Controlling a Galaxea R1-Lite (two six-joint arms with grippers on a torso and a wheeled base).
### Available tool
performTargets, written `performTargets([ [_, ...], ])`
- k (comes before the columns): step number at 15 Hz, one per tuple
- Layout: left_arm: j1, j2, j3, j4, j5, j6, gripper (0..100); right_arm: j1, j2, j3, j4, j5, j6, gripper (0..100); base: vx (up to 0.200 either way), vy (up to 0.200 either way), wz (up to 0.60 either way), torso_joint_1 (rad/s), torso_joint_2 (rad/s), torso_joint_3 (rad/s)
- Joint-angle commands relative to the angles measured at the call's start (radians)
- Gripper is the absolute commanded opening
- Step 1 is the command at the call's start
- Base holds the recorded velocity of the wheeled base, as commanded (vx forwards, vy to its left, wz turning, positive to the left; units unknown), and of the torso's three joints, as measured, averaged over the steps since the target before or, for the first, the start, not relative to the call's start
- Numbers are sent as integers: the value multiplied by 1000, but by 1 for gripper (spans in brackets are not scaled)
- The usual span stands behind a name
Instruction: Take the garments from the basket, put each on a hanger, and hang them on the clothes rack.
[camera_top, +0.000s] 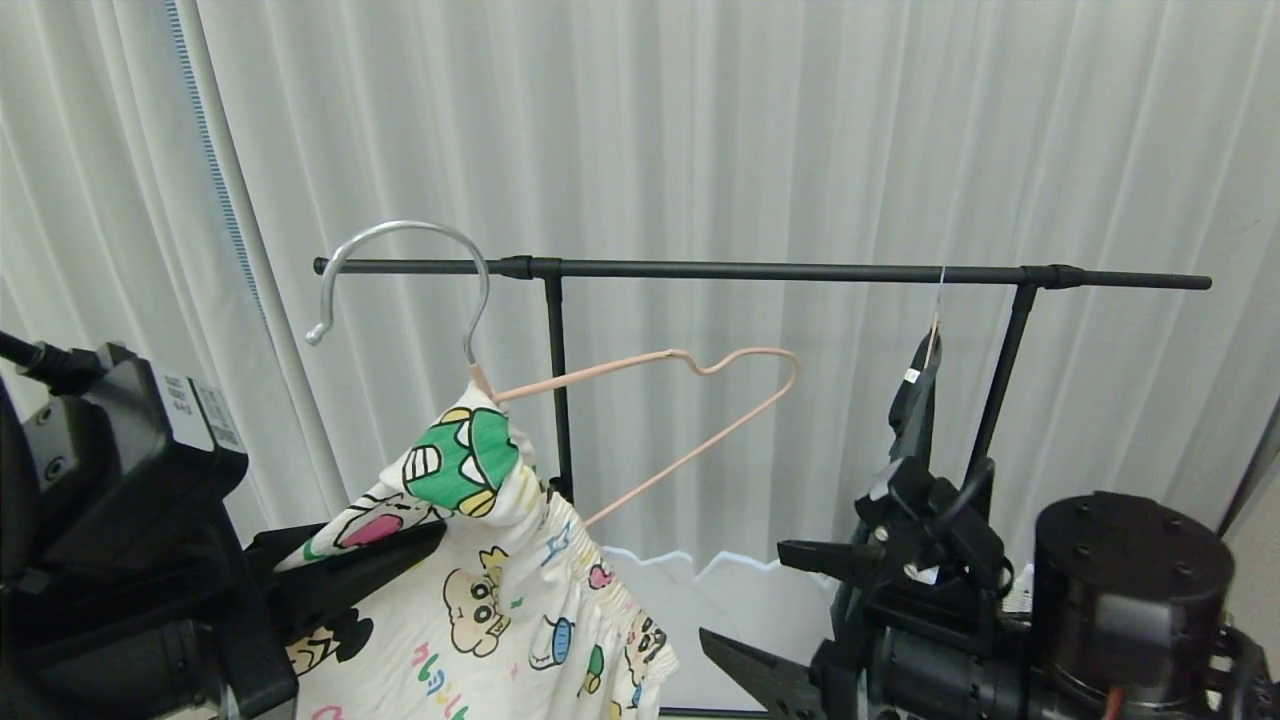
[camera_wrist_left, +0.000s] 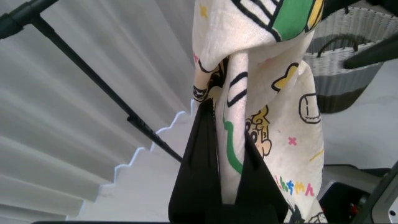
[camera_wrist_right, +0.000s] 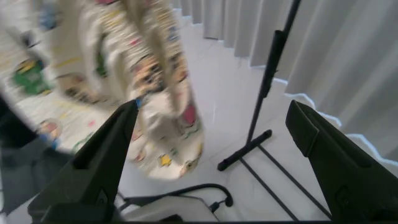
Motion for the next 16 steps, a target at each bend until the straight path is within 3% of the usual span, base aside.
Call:
performTargets([
  [1,0,2,-4,-1,0,0,0,-18,90,-63,-2,-18,14,100,0,0,0,0,0,0],
  [9,-3,2,-7,-1,-5,0,0,61,140,-132,-2,-19,33,100,0,0,0,0,0,0],
  [12,-3,0,-7,-1,-5,0,0,124,117,-142,-2,1,136,100,0,0,0,0,0,0],
  [16,-9,-3,-30,-1,-8,0,0,161,123,-140,4,24,172,100,0,0,0,0,0,0],
])
